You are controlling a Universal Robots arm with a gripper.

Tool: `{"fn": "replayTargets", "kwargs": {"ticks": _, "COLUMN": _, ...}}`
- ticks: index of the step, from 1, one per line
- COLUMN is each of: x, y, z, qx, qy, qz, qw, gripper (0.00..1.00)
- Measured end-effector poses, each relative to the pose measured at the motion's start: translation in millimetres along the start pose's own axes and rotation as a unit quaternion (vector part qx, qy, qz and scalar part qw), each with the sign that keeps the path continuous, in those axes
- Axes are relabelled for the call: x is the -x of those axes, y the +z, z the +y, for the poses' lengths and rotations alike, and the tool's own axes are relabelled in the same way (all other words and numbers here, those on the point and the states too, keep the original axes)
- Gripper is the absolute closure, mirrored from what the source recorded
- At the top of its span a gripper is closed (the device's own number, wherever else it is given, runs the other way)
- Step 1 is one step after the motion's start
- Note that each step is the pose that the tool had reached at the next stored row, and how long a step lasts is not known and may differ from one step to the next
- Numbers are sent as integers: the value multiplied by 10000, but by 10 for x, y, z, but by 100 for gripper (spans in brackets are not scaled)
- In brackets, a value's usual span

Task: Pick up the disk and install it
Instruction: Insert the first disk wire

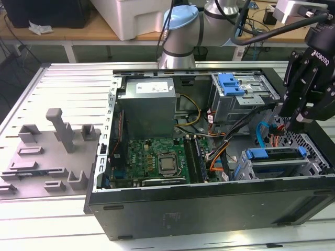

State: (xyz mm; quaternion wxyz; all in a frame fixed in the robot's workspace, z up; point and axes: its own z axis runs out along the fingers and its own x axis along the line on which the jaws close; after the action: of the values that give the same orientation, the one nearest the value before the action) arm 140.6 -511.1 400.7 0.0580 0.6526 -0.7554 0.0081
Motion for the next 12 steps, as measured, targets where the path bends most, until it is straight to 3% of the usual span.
{"fn": "replayTargets", "kwargs": {"ticks": 2, "x": 44, "y": -4, "z": -12, "qx": -2, "qy": 31, "qz": 31, "qw": 10000, "gripper": 56}}
{"fn": "replayTargets", "kwargs": {"ticks": 12, "x": 244, "y": -24, "z": -59, "qx": 1, "qy": 129, "qz": 73, "qw": 9999, "gripper": 56}}
